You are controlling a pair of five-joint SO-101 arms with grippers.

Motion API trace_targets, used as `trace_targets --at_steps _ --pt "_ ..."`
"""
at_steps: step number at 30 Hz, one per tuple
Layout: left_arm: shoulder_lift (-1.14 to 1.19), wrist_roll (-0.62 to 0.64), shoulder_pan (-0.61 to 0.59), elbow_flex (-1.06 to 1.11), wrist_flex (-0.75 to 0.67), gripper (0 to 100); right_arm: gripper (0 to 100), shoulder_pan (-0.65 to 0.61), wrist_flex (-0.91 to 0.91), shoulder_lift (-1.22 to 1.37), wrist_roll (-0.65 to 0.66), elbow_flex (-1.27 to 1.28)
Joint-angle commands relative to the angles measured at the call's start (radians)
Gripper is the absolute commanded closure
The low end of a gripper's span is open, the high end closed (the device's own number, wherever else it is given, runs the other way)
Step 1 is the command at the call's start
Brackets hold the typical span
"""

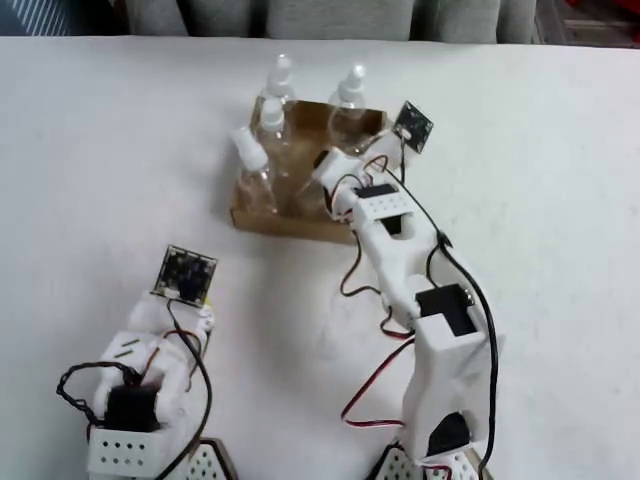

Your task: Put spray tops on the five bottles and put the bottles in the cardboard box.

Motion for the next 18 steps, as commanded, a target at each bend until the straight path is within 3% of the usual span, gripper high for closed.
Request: trace_targets --at_steps 1,18 --pt "-0.005 -0.009 -0.005 -0.002 -0.003 98 98.2 0.041 0.010 -0.045 0.038 -0.023" --pt "-0.005 -0.009 -0.005 -0.002 -0.003 98 98.2 0.031 0.004 -0.134 0.106 0.026"
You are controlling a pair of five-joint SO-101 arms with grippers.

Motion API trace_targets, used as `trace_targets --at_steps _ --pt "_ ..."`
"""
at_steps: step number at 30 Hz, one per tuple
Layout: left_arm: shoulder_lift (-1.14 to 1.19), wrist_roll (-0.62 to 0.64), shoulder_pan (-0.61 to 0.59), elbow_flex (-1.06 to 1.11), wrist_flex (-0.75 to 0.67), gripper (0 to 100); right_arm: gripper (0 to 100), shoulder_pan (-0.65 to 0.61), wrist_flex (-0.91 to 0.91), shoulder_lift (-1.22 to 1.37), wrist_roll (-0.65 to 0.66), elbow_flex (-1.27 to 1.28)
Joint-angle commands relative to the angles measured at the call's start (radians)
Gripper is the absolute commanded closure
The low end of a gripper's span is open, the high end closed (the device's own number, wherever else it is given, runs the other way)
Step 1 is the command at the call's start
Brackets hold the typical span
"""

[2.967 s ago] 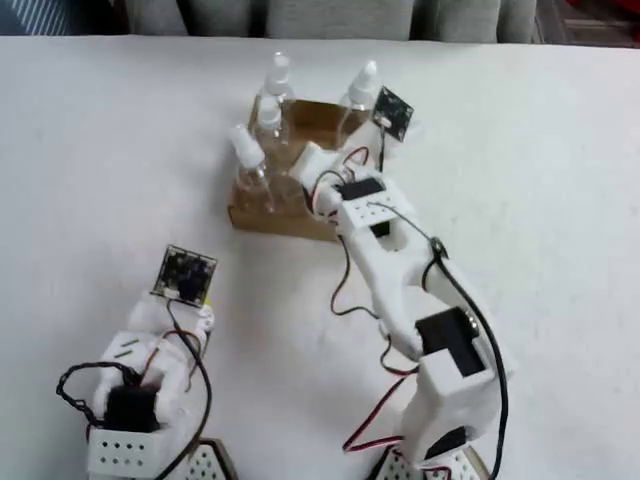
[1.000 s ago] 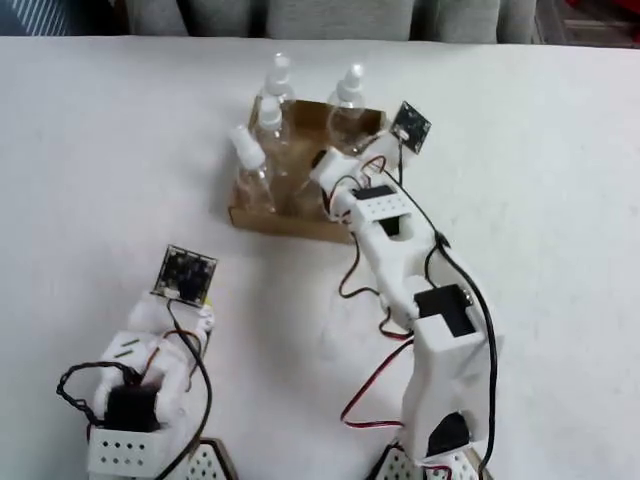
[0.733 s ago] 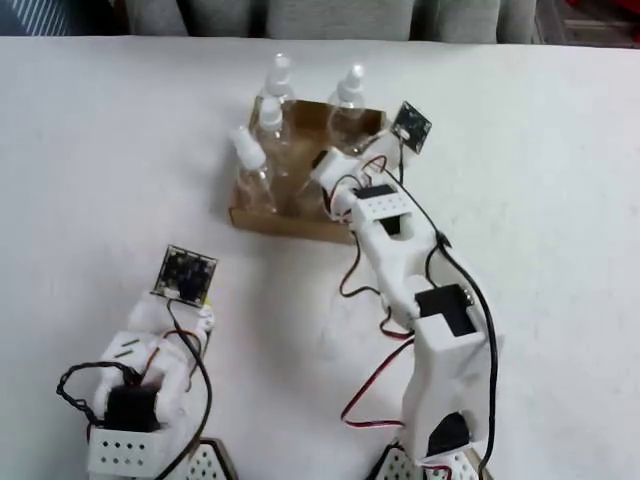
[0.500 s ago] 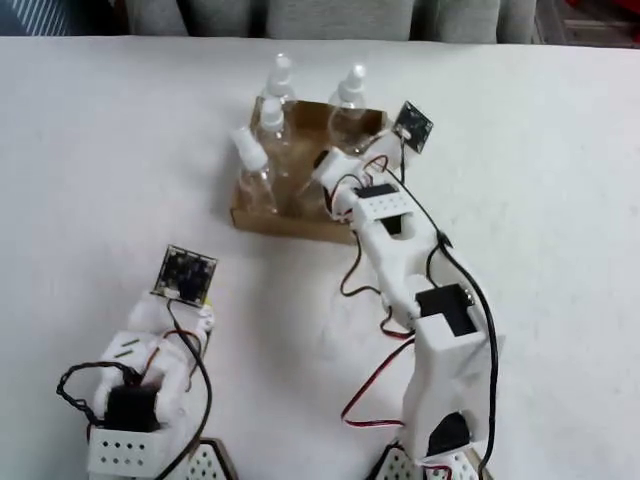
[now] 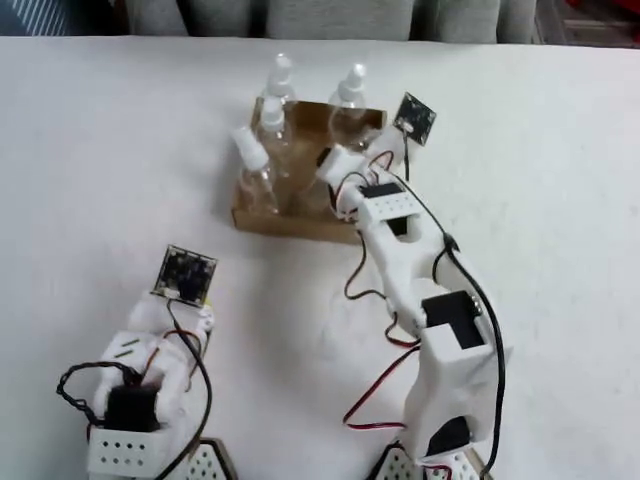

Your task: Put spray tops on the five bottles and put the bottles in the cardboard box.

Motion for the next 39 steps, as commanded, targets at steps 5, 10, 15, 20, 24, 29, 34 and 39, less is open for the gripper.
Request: trace_targets --at_steps 5,10,15,20,24,29,34,39 --pt "-0.005 -0.009 -0.005 -0.002 -0.003 98 98.2 0.024 0.010 -0.093 0.014 0.000" --pt "-0.005 -0.009 -0.005 -0.002 -0.003 98 98.2 0.024 0.016 -0.136 0.014 0.031" --pt "-0.005 -0.009 -0.005 -0.002 -0.003 98 98.2 0.030 0.016 -0.148 0.015 0.041" --pt "-0.005 -0.009 -0.005 -0.002 -0.005 98 98.2 0.033 0.018 -0.151 0.015 0.051" --pt "-0.005 -0.009 -0.005 -0.002 -0.005 98 98.2 0.033 0.019 -0.188 0.015 0.080" --pt "-0.005 -0.009 -0.005 -0.002 -0.005 98 98.2 0.035 0.019 -0.278 0.015 0.147" --pt "-0.005 -0.009 -0.005 -0.002 -0.005 98 98.2 0.053 0.018 -0.331 0.055 0.184" --pt "-0.005 -0.009 -0.005 -0.002 -0.005 98 98.2 0.104 0.018 -0.348 0.075 0.192"
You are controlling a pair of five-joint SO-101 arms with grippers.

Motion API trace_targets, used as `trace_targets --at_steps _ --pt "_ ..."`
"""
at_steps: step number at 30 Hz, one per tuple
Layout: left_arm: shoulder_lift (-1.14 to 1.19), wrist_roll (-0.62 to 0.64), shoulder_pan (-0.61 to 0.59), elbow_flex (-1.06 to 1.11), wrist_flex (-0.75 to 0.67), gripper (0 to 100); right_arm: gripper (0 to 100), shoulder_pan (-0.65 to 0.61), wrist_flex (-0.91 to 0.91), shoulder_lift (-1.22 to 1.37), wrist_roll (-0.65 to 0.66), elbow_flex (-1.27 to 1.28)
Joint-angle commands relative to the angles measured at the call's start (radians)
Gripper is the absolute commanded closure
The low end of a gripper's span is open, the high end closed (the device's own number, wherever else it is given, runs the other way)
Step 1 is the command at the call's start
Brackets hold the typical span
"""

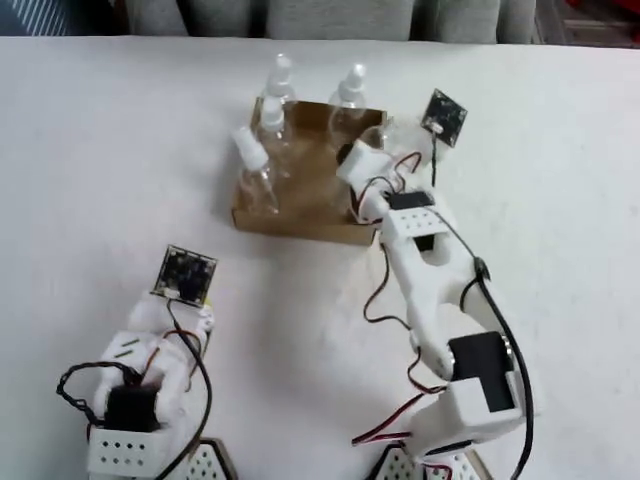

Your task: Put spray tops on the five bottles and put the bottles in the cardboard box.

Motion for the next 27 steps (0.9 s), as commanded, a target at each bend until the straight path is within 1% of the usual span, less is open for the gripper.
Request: trace_targets --at_steps 1,6,13,16,22,27 --pt "-0.005 -0.009 -0.004 -0.002 -0.005 98 98.2 0.038 0.002 -0.065 0.017 0.000" --pt "-0.005 -0.009 -0.004 -0.002 -0.005 98 98.2 0.065 0.070 -0.108 0.018 0.005" --pt "-0.005 -0.009 -0.002 -0.002 -0.005 98 98.2 0.110 0.263 -0.205 0.029 0.005" --pt "-0.005 -0.009 -0.002 -0.002 -0.005 98 98.2 0.124 0.329 -0.240 0.101 0.005" --pt "-0.005 -0.009 -0.002 -0.002 -0.005 98 98.1 0.197 0.473 -0.300 0.212 0.005" --pt "-0.005 -0.009 -0.002 -0.002 -0.005 98 97.8 0.266 0.648 -0.323 0.414 0.005"
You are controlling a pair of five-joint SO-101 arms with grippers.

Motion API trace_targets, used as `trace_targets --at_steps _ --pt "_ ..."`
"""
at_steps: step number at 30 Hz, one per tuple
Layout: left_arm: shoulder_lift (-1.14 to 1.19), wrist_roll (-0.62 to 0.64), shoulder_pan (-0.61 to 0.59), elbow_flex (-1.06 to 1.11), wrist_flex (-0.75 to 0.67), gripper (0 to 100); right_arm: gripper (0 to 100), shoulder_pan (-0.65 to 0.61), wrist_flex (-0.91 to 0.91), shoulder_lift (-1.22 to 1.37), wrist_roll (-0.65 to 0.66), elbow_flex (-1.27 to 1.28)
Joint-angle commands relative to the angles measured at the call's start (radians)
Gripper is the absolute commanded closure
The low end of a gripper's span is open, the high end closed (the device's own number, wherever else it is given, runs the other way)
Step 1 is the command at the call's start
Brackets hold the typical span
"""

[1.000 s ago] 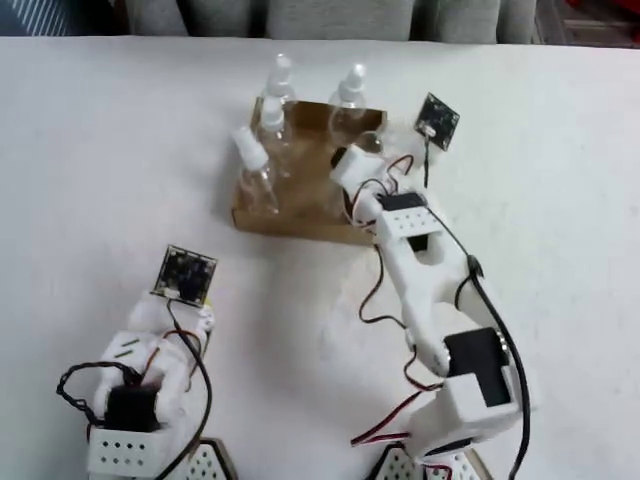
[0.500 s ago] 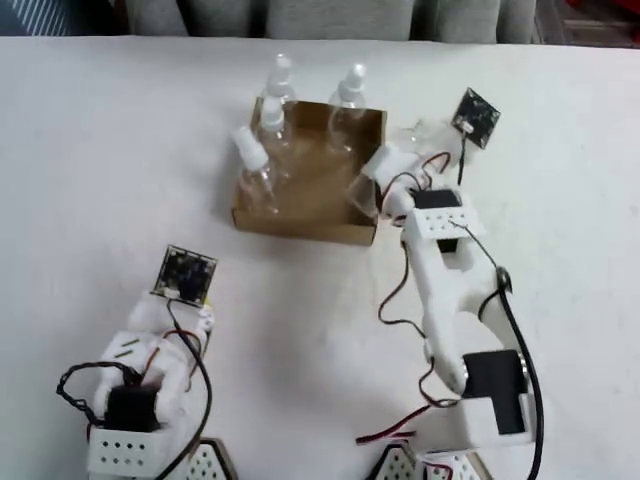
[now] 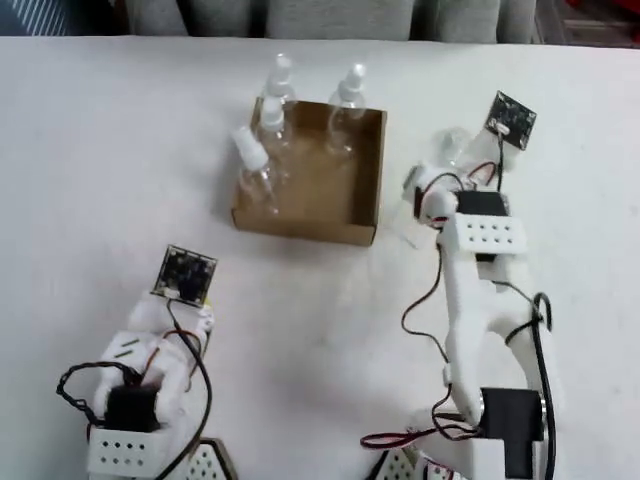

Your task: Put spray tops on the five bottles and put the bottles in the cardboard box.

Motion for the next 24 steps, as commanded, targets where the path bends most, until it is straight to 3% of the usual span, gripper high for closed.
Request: trace_targets --at_steps 1,5,10,20,24 --pt "-0.005 -0.009 -0.002 -0.002 -0.005 98 97.8 0.053 0.134 -0.044 0.167 -0.009" --pt "-0.005 -0.009 -0.002 -0.002 -0.005 98 97.8 0.113 0.254 -0.048 0.397 0.026" --pt "-0.005 -0.009 -0.002 -0.002 -0.005 98 97.9 0.193 0.263 -0.050 0.655 0.112" --pt "-0.005 -0.009 -0.001 -0.002 -0.005 98 97.3 0.269 0.171 -0.051 0.732 0.265" --pt "-0.005 -0.009 -0.001 -0.002 -0.005 98 87.0 0.271 0.159 -0.051 0.787 0.282"
